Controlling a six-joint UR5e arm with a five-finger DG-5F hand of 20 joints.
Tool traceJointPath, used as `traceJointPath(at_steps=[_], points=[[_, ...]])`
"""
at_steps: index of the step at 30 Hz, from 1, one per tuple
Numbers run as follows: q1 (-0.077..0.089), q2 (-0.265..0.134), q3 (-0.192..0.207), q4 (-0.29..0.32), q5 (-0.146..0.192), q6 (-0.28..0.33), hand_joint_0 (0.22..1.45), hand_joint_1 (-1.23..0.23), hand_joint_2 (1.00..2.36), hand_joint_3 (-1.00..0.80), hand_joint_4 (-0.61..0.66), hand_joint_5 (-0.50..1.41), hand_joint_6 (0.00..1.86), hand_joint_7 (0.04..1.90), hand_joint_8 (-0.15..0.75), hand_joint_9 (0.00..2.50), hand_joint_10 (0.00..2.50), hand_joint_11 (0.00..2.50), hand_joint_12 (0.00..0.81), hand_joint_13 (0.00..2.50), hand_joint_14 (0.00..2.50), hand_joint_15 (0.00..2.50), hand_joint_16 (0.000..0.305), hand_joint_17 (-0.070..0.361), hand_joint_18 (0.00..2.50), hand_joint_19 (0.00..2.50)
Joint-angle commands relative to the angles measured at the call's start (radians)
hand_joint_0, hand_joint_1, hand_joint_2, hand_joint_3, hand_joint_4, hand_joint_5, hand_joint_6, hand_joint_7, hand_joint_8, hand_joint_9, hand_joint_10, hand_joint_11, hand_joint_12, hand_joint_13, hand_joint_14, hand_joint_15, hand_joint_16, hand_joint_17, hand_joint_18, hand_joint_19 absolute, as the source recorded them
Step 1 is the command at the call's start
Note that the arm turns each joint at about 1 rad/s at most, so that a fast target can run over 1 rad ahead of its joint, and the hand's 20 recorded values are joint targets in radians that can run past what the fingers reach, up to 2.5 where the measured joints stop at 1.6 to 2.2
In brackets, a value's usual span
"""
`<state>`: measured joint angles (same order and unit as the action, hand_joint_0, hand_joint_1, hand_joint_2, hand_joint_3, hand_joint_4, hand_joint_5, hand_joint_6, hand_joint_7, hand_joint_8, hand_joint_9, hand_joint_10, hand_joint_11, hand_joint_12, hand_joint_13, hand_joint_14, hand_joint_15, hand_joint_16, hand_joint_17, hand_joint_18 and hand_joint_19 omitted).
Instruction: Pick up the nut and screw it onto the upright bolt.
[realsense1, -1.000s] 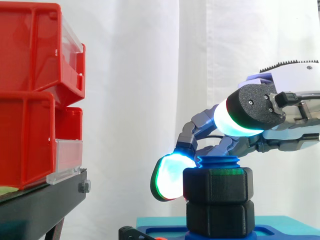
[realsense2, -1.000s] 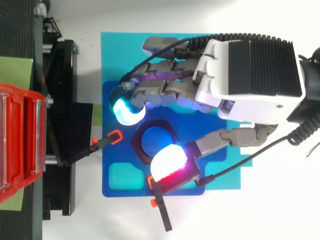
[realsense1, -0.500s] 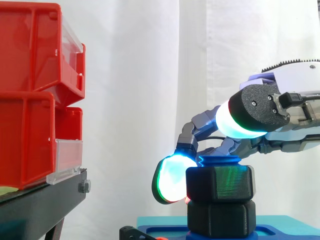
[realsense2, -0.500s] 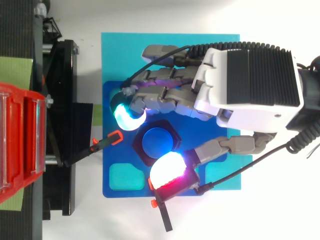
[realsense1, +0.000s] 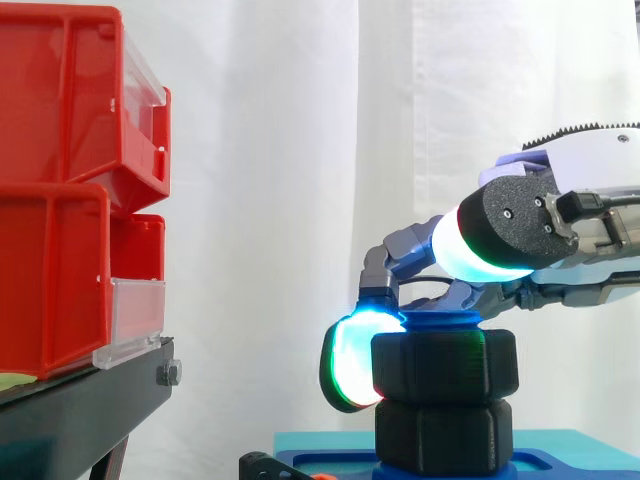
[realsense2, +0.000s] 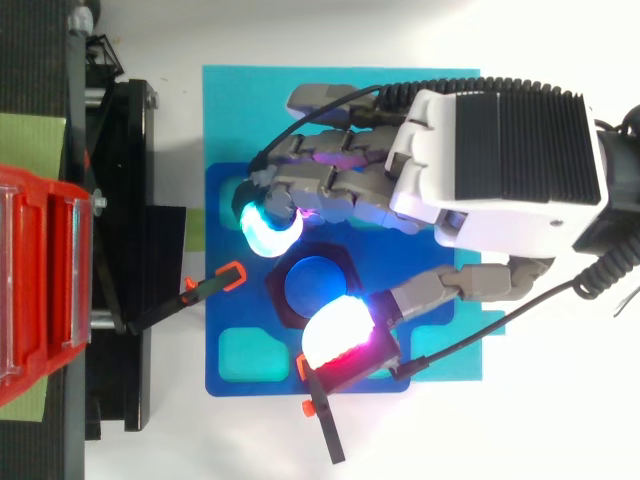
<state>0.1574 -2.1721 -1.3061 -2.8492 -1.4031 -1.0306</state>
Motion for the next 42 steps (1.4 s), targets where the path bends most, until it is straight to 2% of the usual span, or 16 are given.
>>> traceJointPath(at_steps=[1, 5, 13, 19, 22, 26, 29, 31, 33, 34, 36, 39, 42], points=[[-0.003, 0.000, 0.001, -0.003, -0.002, 0.001, 0.50, -0.30, 1.00, -0.50, 0.14, -0.01, 0.50, 1.46, 0.267, 0.80, 0.00, 0.00, 0.298, 0.46, 0.00, 0.00, 0.038, 0.086, 0.21, 0.04], [-0.009, 0.000, -0.001, -0.006, -0.007, 0.001, 0.50, -0.31, 1.00, -0.50, 0.14, -0.02, 0.55, 1.42, 0.271, 0.83, 0.00, 0.00, 0.292, 0.48, 0.00, 0.00, 0.038, 0.085, 0.23, 0.04], [-0.016, 0.000, -0.001, -0.007, -0.007, 0.001, 0.51, -0.35, 1.00, -0.50, 0.10, 0.00, 0.66, 1.21, 0.265, 1.03, 0.00, 0.02, 0.263, 0.64, 0.00, 0.01, 0.034, 0.076, 0.41, 0.09], [-0.021, 0.000, -0.001, -0.007, -0.007, 0.001, 0.52, -0.37, 1.00, -0.50, 0.05, 0.03, 0.68, 1.18, 0.243, 1.18, 0.00, 0.04, 0.236, 0.74, 0.00, 0.03, 0.030, 0.068, 0.53, 0.14], [-0.024, 0.000, -0.001, -0.007, -0.010, 0.001, 0.52, -0.39, 1.00, -0.50, 0.02, 0.04, 0.67, 1.19, 0.229, 1.34, 0.00, 0.05, 0.217, 0.83, 0.00, 0.04, 0.027, 0.061, 0.62, 0.20], [-0.029, 0.000, -0.001, -0.007, -0.017, 0.001, 0.53, -0.41, 1.00, -0.50, 0.04, 0.06, 0.65, 1.24, 0.216, 1.57, 0.00, 0.10, 0.193, 0.96, 0.00, 0.06, 0.024, 0.055, 0.75, 0.27], [-0.033, 0.000, 0.001, -0.007, -0.022, 0.001, 0.53, -0.41, 1.00, -0.50, 0.04, 0.07, 0.64, 1.26, 0.214, 1.60, 0.00, 0.13, 0.188, 0.97, 0.00, 0.06, 0.024, 0.054, 0.77, 0.28], [-0.035, 0.000, -0.001, -0.007, -0.028, 0.001, 0.52, -0.39, 1.00, -0.50, 0.05, 0.06, 0.59, 1.34, 0.232, 1.56, 0.00, 0.14, 0.202, 0.93, 0.00, 0.06, 0.026, 0.059, 0.73, 0.25], [-0.038, 0.000, -0.001, -0.006, -0.033, 0.001, 0.51, -0.37, 1.00, -0.50, 0.11, 0.03, 0.51, 1.51, 0.249, 1.48, 0.01, 0.19, 0.231, 0.86, 0.00, 0.05, 0.030, 0.068, 0.63, 0.24], [-0.038, 0.000, -0.001, -0.006, -0.034, 0.001, 0.51, -0.35, 1.00, -0.50, 0.13, 0.01, 0.50, 1.52, 0.250, 1.43, 0.01, 0.20, 0.234, 0.82, 0.00, 0.05, 0.031, 0.071, 0.61, 0.25], [-0.041, 0.000, -0.001, -0.006, -0.040, 0.001, 0.50, -0.33, 1.00, -0.50, 0.16, -0.05, 0.50, 1.24, 0.256, 1.28, 0.01, 0.17, 0.261, 0.70, 0.00, 0.03, 0.036, 0.081, 0.50, 0.23], [-0.042, 0.002, -0.001, -0.006, -0.047, 0.001, 0.49, -0.32, 1.00, -0.50, 0.22, -0.09, 0.50, 0.98, 0.251, 1.13, 0.00, 0.10, 0.278, 0.60, 0.00, 0.02, 0.038, 0.085, 0.41, 0.19], [-0.044, 0.000, 0.001, -0.006, -0.050, 0.001, 0.48, -0.30, 1.00, -0.50, 0.21, -0.11, 0.50, 0.85, 0.246, 1.00, 0.00, 0.01, 0.288, 0.54, 0.00, 0.00, 0.040, 0.090, 0.35, 0.16]])
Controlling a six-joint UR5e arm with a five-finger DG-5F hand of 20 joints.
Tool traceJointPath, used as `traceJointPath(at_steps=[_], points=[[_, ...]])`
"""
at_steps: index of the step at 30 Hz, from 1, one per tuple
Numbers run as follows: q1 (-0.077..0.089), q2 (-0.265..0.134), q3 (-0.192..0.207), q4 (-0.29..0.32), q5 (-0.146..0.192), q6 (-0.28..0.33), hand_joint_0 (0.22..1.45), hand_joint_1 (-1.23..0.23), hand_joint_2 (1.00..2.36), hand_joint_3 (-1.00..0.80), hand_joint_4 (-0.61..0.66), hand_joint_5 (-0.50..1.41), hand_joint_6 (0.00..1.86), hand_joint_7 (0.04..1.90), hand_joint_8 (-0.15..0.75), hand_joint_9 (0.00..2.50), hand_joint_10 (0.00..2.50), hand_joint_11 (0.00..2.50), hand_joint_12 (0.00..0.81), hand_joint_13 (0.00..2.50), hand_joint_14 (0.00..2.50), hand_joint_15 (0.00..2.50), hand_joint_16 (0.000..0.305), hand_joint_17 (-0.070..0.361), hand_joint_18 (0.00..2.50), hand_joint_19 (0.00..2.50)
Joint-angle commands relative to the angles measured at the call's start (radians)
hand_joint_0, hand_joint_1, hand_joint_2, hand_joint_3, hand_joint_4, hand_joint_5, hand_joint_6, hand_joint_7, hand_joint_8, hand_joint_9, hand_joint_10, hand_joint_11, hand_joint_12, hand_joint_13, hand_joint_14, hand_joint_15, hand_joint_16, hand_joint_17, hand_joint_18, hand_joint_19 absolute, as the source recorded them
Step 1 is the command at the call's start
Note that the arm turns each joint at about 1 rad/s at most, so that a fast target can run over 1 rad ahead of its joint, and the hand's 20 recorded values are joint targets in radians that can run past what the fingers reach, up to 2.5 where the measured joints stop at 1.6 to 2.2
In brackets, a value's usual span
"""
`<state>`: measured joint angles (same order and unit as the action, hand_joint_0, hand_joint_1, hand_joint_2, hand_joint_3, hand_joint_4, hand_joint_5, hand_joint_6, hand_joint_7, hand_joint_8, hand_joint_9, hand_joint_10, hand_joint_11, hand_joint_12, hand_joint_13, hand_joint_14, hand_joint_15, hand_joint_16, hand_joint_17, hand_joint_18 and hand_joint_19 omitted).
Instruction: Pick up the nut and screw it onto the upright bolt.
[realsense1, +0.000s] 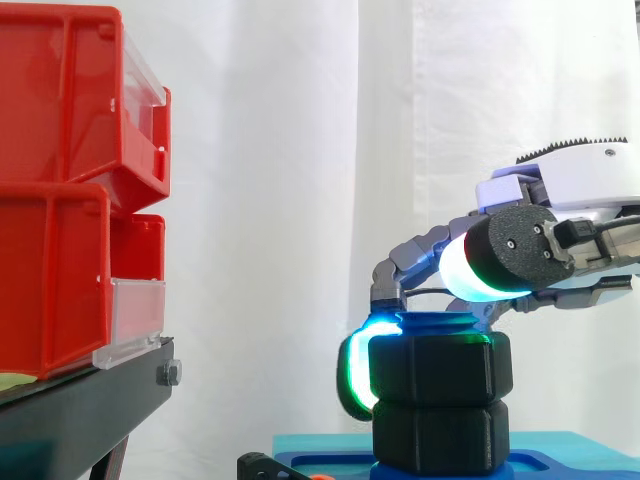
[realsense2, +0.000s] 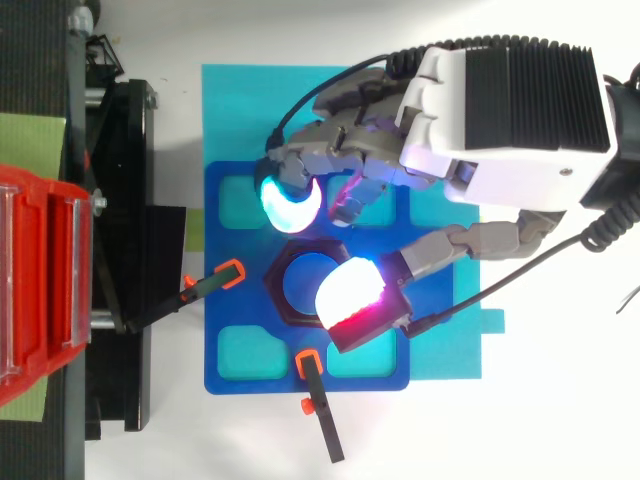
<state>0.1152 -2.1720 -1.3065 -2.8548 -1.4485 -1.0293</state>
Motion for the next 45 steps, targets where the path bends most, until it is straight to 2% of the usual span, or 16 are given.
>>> traceJointPath(at_steps=[1, 6, 14, 20, 24, 33, 38, 45], points=[[-0.002, 0.000, 0.000, 0.003, -0.004, 0.000, 0.48, -0.30, 1.00, -0.50, 0.20, -0.12, 0.50, 0.81, 0.246, 0.97, 0.00, 0.00, 0.289, 0.51, 0.00, 0.00, 0.041, 0.091, 0.32, 0.16], [-0.002, 0.000, 0.001, 0.005, -0.004, 0.000, 0.47, -0.30, 1.00, -0.50, 0.16, -0.15, 0.50, 0.70, 0.237, 0.83, 0.00, 0.00, 0.300, 0.44, 0.00, 0.00, 0.042, 0.095, 0.25, 0.12], [-0.002, 0.000, 0.000, 0.006, 0.000, -0.003, 0.47, -0.28, 1.00, -0.50, 0.13, -0.17, 0.50, 0.63, 0.223, 0.68, 0.00, 0.00, 0.304, 0.37, 0.00, 0.00, 0.044, 0.099, 0.16, 0.07], [0.011, 0.000, 0.000, 0.020, 0.004, -0.005, 0.46, -0.25, 1.00, -0.50, 0.13, -0.18, 0.50, 0.63, 0.224, 0.55, 0.00, 0.00, 0.318, 0.25, 0.00, 0.00, 0.044, 0.098, 0.00, 0.00], [0.020, 0.000, 0.000, 0.015, 0.005, -0.005, 0.46, -0.22, 1.00, -0.50, 0.13, -0.17, 0.50, 0.64, 0.224, 0.49, 0.00, 0.00, 0.325, 0.18, 0.00, 0.00, 0.045, 0.100, 0.00, 0.00], [0.032, 0.000, 0.000, -0.002, 0.016, -0.002, 0.46, -0.19, 1.00, -0.50, 0.21, -0.11, 0.50, 0.84, 0.238, 0.46, 0.00, 0.00, 0.331, 0.14, 0.00, 0.00, 0.044, 0.100, 0.00, 0.00], [0.032, 0.000, 0.001, -0.002, 0.016, -0.002, 0.47, -0.20, 1.00, -0.50, 0.24, -0.08, 0.50, 0.95, 0.249, 0.51, 0.00, 0.00, 0.328, 0.18, 0.00, 0.00, 0.043, 0.098, 0.00, 0.00], [0.031, 0.000, 0.000, -0.002, 0.016, 0.000, 0.49, -0.25, 1.00, -0.50, 0.22, -0.03, 0.50, 1.13, 0.258, 0.66, 0.00, 0.00, 0.309, 0.29, 0.00, 0.00, 0.041, 0.092, 0.00, 0.00]])
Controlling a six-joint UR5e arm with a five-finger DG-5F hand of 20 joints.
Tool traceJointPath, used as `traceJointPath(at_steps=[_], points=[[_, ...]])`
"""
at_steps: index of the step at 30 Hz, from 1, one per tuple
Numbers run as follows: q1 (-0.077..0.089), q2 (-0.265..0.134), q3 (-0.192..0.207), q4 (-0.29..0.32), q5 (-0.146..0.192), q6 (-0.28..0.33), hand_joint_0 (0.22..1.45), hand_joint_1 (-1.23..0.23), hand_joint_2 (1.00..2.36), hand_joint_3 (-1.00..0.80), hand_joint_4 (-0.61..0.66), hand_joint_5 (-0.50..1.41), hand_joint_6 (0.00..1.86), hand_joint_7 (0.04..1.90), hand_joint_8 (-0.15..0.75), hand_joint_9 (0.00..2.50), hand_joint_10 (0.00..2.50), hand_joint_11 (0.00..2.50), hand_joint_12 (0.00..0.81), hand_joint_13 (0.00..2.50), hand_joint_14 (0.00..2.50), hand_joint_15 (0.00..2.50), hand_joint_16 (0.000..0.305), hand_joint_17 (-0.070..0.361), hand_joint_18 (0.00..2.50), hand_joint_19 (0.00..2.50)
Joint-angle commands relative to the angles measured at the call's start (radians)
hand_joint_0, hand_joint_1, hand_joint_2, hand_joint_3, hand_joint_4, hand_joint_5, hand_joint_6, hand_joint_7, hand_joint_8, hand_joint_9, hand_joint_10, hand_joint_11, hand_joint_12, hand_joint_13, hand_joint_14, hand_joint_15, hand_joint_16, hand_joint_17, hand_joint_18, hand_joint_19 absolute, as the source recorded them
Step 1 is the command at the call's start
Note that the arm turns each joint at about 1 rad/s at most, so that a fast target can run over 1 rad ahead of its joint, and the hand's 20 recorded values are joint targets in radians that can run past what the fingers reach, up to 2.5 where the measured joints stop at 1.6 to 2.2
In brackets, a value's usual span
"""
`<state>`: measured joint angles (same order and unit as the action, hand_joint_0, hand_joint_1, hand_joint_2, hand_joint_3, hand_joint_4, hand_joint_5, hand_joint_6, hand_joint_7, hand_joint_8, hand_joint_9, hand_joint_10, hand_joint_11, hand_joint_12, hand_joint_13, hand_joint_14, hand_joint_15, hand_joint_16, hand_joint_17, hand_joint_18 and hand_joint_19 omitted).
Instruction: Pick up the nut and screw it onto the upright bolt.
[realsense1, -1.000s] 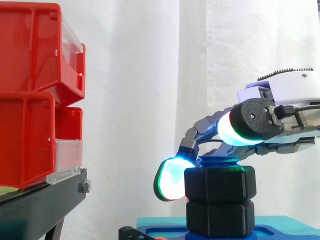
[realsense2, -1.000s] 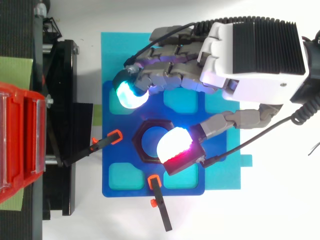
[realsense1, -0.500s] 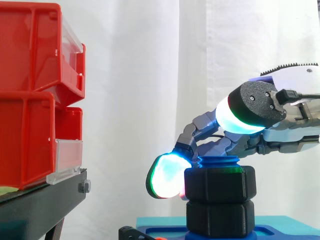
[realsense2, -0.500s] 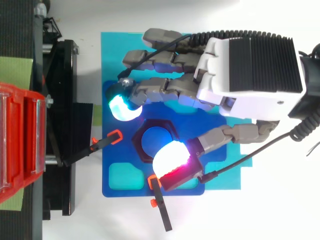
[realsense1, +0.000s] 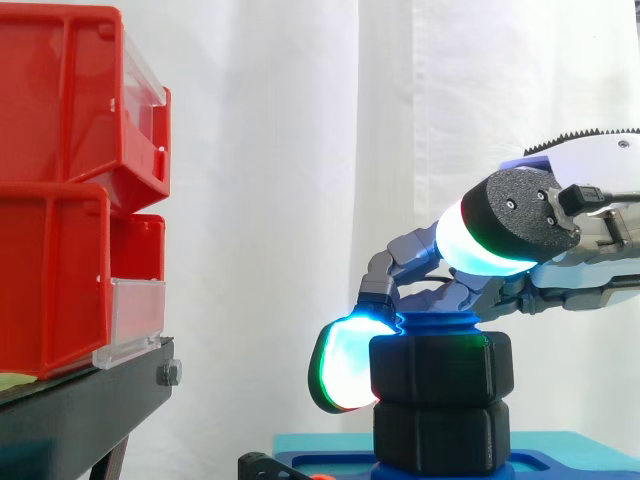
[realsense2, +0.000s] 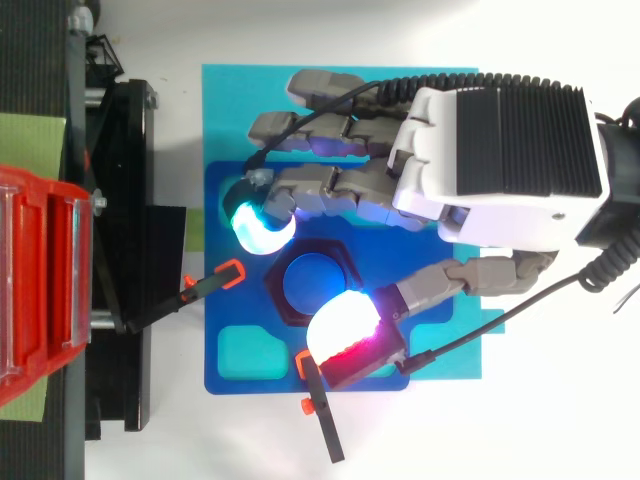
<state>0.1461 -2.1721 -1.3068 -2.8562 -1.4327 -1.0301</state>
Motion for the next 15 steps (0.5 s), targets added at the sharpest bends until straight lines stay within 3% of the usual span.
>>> traceJointPath(at_steps=[1, 7, 15], points=[[0.000, 0.000, 0.000, 0.000, 0.000, 0.001, 0.49, -0.26, 1.00, -0.50, 0.20, -0.02, 0.50, 1.15, 0.265, 0.70, 0.00, 0.00, 0.304, 0.32, 0.00, 0.00, 0.041, 0.091, 0.02, 0.00], [-0.002, 0.000, 0.000, 0.000, -0.005, 0.001, 0.50, -0.37, 1.00, -0.50, 0.16, 0.03, 0.50, 1.28, 0.261, 0.90, 0.00, 0.00, 0.289, 0.41, 0.00, 0.00, 0.037, 0.083, 0.11, 0.00], [-0.006, 0.000, 0.000, 0.000, -0.005, 0.001, 0.51, -0.39, 1.00, -0.50, 0.12, 0.05, 0.50, 1.32, 0.256, 1.05, 0.00, 0.00, 0.271, 0.48, 0.00, 0.00, 0.032, 0.073, 0.20, 0.00]])
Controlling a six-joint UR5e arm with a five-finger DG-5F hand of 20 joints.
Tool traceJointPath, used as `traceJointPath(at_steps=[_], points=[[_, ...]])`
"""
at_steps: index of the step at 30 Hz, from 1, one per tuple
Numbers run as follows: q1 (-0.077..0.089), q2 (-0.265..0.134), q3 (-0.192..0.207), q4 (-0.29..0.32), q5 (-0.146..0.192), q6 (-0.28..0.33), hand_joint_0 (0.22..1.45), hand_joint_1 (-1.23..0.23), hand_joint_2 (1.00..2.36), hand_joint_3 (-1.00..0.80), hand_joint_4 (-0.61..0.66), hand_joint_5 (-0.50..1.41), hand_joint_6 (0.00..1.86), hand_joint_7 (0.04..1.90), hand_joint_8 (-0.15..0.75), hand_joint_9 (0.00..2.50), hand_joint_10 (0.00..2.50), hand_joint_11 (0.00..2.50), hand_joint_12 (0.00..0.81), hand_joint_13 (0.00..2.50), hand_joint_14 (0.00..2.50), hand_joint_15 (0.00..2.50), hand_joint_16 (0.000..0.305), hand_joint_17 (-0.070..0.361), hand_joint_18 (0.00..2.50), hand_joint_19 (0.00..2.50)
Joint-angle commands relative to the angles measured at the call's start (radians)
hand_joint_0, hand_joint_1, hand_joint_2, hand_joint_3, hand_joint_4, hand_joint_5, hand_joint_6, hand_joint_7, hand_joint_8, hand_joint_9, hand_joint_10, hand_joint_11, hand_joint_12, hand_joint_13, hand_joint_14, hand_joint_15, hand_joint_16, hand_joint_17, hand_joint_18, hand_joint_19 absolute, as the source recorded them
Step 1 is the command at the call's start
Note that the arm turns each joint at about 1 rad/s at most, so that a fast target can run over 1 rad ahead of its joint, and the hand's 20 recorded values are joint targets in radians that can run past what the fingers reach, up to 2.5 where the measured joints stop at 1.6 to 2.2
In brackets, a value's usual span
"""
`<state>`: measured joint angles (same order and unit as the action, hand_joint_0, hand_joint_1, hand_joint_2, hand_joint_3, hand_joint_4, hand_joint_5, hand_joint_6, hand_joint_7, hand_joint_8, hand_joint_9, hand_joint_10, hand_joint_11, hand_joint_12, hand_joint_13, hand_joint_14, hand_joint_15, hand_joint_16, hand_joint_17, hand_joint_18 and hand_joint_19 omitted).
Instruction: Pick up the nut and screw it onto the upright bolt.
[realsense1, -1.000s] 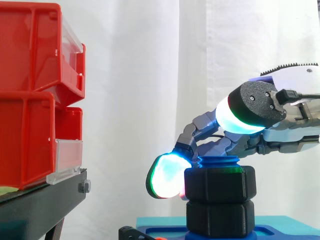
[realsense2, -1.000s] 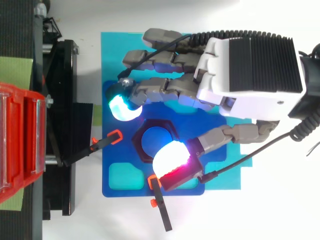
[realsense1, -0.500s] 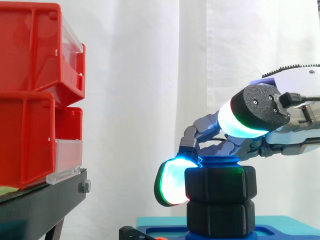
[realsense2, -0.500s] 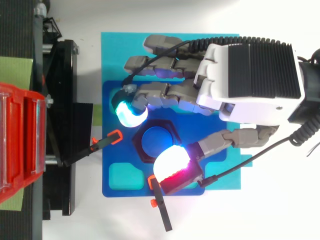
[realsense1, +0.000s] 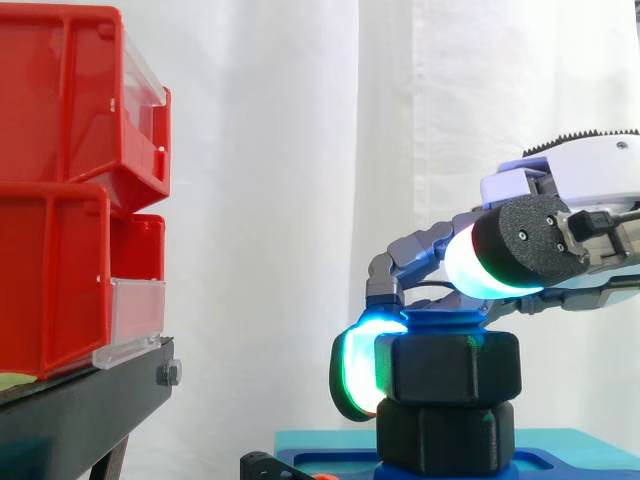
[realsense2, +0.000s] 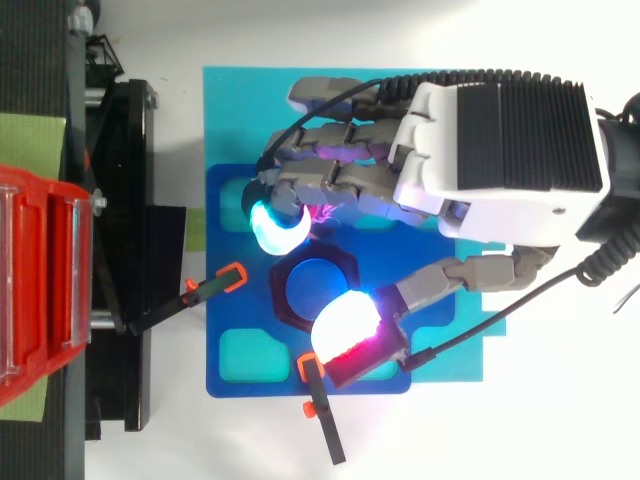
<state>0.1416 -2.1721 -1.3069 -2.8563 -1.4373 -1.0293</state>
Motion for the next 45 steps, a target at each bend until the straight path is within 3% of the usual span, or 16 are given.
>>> traceJointPath(at_steps=[1, 32, 39, 45], points=[[-0.002, 0.000, 0.000, 0.000, 0.000, 0.000, 0.51, -0.40, 1.00, -0.50, 0.12, 0.05, 0.50, 1.34, 0.262, 1.10, 0.00, 0.00, 0.269, 0.49, 0.00, 0.00, 0.032, 0.073, 0.20, 0.00], [-0.020, 0.000, 0.000, -0.003, -0.005, -0.002, 0.51, -0.43, 1.00, -0.50, 0.04, 0.10, 0.50, 1.42, 0.201, 1.66, 0.00, 0.09, 0.179, 0.87, 0.00, 0.00, 0.023, 0.051, 0.62, 0.15], [-0.023, 0.000, 0.000, 0.000, -0.005, -0.003, 0.49, -0.37, 1.00, -0.50, 0.23, -0.04, 0.50, 0.99, 0.234, 1.26, 0.00, 0.09, 0.262, 0.64, 0.00, 0.00, 0.034, 0.077, 0.42, 0.10], [-0.022, 0.000, 0.000, 0.002, -0.005, -0.005, 0.48, -0.37, 1.00, -0.50, 0.20, -0.11, 0.50, 0.76, 0.225, 1.10, 0.00, 0.01, 0.281, 0.55, 0.00, 0.00, 0.038, 0.085, 0.33, 0.09]])
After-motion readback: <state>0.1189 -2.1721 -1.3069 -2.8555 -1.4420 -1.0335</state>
